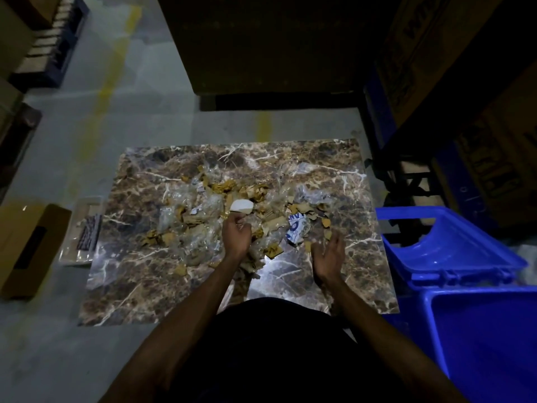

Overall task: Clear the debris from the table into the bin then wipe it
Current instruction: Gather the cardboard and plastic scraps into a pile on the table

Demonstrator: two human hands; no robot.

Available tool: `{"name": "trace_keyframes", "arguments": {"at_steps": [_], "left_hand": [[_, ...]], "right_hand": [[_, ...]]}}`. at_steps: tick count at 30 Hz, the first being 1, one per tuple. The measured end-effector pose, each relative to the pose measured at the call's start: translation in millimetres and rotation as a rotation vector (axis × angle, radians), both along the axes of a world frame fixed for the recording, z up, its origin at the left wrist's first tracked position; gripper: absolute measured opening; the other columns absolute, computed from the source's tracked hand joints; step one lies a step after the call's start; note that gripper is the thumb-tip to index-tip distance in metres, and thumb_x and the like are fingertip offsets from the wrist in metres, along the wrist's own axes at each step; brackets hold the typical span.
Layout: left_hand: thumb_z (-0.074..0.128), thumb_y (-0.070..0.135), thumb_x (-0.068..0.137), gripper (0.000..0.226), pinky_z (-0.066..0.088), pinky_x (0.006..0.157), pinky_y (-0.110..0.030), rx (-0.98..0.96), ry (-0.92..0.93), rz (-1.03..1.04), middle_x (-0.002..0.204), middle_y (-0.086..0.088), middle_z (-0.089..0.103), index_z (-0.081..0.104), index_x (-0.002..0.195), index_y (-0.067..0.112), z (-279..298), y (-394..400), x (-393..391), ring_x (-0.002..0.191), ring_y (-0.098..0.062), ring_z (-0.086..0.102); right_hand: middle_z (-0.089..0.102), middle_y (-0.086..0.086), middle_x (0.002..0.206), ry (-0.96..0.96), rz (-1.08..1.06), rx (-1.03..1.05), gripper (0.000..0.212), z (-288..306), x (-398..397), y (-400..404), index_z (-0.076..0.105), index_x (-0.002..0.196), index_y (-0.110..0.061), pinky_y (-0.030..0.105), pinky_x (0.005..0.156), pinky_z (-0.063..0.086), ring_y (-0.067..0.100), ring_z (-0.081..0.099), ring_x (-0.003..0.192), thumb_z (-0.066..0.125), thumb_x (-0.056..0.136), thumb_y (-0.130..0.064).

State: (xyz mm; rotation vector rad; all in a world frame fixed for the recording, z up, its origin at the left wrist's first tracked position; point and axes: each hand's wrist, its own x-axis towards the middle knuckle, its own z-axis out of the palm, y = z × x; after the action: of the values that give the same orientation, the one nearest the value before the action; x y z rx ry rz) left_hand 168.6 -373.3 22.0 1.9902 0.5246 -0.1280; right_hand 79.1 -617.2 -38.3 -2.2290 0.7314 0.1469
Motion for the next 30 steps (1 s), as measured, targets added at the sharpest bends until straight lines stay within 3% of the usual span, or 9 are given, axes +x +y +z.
{"name": "trace_keyframes", "arguments": {"at_steps": [6,9,12,15,21,24,26,28,30], "left_hand": [[0.067,0.007,0.089,0.029,0.055,0.082,-0.044,0.023,0.026,-0.046,0.105,-0.012,0.067,0.063,0.118,0.007,-4,4,-9,0.092,-0.027,0.064],[0.066,0.006,0.09,0.033,0.056,0.086,-0.044,0.007,0.024,-0.035,0.108,-0.008,0.069,0.065,0.122,0.01,-7,8,-17,0.097,-0.027,0.066],[0.065,0.004,0.092,0.027,0.057,0.086,-0.045,-0.015,-0.04,-0.013,0.107,-0.008,0.07,0.066,0.118,0.009,-5,10,-17,0.097,-0.027,0.066],[0.062,-0.003,0.093,0.025,0.056,0.089,-0.042,-0.055,-0.039,0.0,0.109,-0.007,0.07,0.066,0.113,0.011,3,4,-13,0.099,-0.026,0.066],[0.063,-0.004,0.091,0.029,0.055,0.09,-0.04,-0.086,-0.008,-0.074,0.108,-0.006,0.069,0.065,0.107,0.02,-3,-6,-8,0.099,-0.025,0.066],[0.064,-0.001,0.093,0.023,0.055,0.089,-0.036,-0.09,-0.001,-0.085,0.109,-0.004,0.071,0.067,0.109,0.016,-6,-8,-5,0.098,-0.02,0.067],[0.064,-0.001,0.094,0.021,0.054,0.085,-0.028,-0.089,0.003,-0.066,0.108,-0.005,0.072,0.069,0.11,0.013,-5,-9,-2,0.094,-0.016,0.066],[0.063,-0.002,0.095,0.02,0.05,0.079,-0.013,-0.089,0.003,-0.05,0.109,-0.008,0.072,0.07,0.111,0.009,-2,-10,2,0.091,-0.012,0.064],[0.063,-0.002,0.095,0.02,0.046,0.075,-0.005,-0.094,-0.005,-0.036,0.111,-0.009,0.072,0.07,0.112,0.007,-1,-11,4,0.093,-0.013,0.064]], "right_hand": [[-0.017,-0.014,0.171,0.12,0.298,0.168,0.092,-5,9,38,-0.008,0.164,-0.036,0.052,0.126,-0.01,0.011,-0.017,0.157,0.019,0.093,-0.086],[0.019,-0.007,0.171,-0.007,0.141,0.32,0.092,-2,10,48,0.025,0.163,-0.034,0.051,0.128,0.011,0.017,0.013,0.159,0.021,0.089,-0.09],[0.047,0.003,0.15,-0.232,-0.141,0.339,0.063,10,9,42,0.053,0.145,-0.021,0.048,0.116,0.04,0.023,0.045,0.139,0.038,0.103,-0.066],[0.022,0.002,0.17,-0.164,-0.193,0.285,0.061,14,22,21,0.034,0.161,-0.019,0.034,0.121,0.022,0.021,0.024,0.154,0.04,0.107,-0.05],[-0.008,-0.009,0.172,0.096,0.137,0.192,0.08,5,44,31,0.005,0.166,-0.032,0.053,0.126,-0.013,0.012,-0.009,0.158,0.013,0.096,-0.072],[0.022,0.002,0.171,0.05,0.117,0.292,0.07,10,39,47,0.034,0.16,-0.024,0.05,0.128,0.014,0.021,0.018,0.157,0.024,0.105,-0.065],[0.051,0.009,0.144,-0.121,-0.075,0.323,0.056,28,35,47,0.063,0.133,-0.017,0.041,0.107,0.044,0.022,0.053,0.129,0.039,0.105,-0.059],[0.051,0.004,0.124,-0.256,-0.211,0.286,0.036,46,40,38,0.068,0.111,-0.011,0.034,0.085,0.051,0.015,0.059,0.102,0.052,0.106,-0.043],[0.047,0.001,0.124,-0.321,-0.253,0.235,0.022,54,54,20,0.066,0.109,-0.012,0.032,0.083,0.054,0.011,0.059,0.099,0.056,0.106,-0.032]]}}
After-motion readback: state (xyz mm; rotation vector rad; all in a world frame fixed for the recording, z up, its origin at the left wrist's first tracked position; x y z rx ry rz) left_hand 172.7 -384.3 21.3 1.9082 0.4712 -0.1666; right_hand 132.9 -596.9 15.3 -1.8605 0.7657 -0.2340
